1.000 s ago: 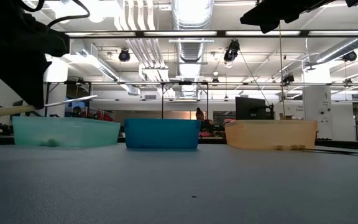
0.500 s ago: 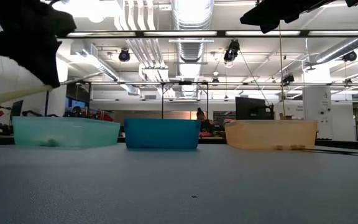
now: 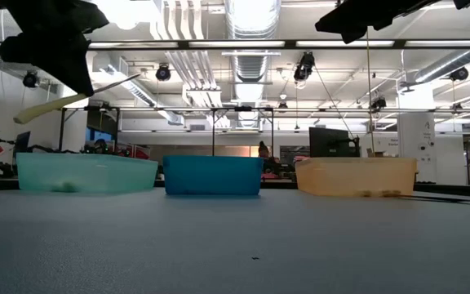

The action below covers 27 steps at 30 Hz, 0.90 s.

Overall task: Sort silverware by color (type)
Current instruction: Put the yellow knife into the green bin

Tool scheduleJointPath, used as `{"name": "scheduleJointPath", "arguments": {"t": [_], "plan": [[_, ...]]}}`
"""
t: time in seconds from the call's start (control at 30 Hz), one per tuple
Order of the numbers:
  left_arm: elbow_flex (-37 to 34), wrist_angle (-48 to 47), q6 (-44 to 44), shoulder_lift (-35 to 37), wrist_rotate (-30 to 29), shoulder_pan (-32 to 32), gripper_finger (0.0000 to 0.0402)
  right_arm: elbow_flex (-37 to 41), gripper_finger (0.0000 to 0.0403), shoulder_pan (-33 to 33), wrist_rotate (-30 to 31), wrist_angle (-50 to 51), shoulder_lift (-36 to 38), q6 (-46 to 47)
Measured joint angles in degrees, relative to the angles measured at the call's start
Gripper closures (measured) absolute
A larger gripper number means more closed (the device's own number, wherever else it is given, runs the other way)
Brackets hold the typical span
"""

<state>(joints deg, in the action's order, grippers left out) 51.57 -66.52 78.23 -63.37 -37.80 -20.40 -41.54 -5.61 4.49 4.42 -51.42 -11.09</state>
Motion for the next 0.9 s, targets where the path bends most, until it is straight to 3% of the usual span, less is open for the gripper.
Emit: {"name": "scheduleJointPath", "arguments": {"t": [0.9], "plan": [[1.31, 3.51, -35.06, 5.99, -0.64, 27.45, 0.039, 0.0, 0.033, 0.0, 0.0, -0.44, 0.0, -0.06]]}}
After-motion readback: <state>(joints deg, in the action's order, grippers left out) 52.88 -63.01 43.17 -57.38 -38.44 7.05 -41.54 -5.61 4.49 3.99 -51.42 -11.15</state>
